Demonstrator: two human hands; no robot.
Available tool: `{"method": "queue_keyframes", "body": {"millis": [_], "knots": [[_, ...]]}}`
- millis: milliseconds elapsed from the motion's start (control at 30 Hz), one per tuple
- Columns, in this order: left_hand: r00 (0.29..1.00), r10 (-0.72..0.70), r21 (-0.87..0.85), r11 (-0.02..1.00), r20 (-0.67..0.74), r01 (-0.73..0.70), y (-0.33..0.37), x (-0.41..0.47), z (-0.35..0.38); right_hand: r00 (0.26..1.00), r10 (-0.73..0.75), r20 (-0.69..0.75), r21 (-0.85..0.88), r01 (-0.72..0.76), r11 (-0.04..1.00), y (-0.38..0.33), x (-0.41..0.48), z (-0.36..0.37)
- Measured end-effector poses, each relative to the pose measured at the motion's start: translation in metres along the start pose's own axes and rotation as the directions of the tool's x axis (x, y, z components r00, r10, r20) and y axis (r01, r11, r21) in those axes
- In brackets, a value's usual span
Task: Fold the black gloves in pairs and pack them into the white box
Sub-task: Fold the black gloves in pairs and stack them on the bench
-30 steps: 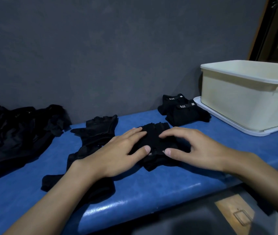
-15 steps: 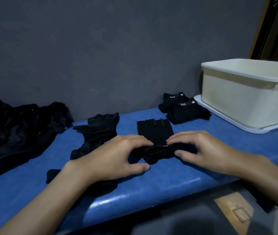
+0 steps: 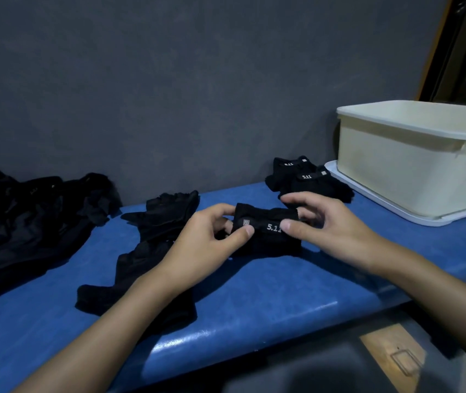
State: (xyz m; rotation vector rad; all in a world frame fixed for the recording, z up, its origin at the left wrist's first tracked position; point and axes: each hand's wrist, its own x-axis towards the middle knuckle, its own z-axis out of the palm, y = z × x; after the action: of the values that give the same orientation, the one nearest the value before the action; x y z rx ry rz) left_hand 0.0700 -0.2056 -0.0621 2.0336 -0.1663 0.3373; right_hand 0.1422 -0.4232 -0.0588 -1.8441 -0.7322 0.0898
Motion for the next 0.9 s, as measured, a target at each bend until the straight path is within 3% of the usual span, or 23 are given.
{"method": "queue_keyframes", "body": {"millis": [300,633,733,900], "knots": [[0.993,-0.027,0.093,0.995,-0.117,0.038,-0.014,0.006,0.007,0.979,-0.056,-0.198,-0.067,0.044,0.997,0.012,0.029,0.019],[0.998,0.017,0.234,0.972,-0.056,-0.004,-0.017,0.003,0.007,0.963,-0.018,-0.27,-0.19,-0.035,0.981,0.024,0.042,0.028],[0.998,0.02,0.252,0.968,-0.06,-0.004,-0.017,0.002,0.008,0.982,-0.009,-0.188,-0.226,-0.035,0.974,0.027,0.036,0.019],[0.998,-0.011,0.283,0.959,-0.068,0.03,-0.017,0.002,0.009,0.986,-0.04,0.162,-0.284,0.085,0.955,0.029,0.018,0.004]]}}
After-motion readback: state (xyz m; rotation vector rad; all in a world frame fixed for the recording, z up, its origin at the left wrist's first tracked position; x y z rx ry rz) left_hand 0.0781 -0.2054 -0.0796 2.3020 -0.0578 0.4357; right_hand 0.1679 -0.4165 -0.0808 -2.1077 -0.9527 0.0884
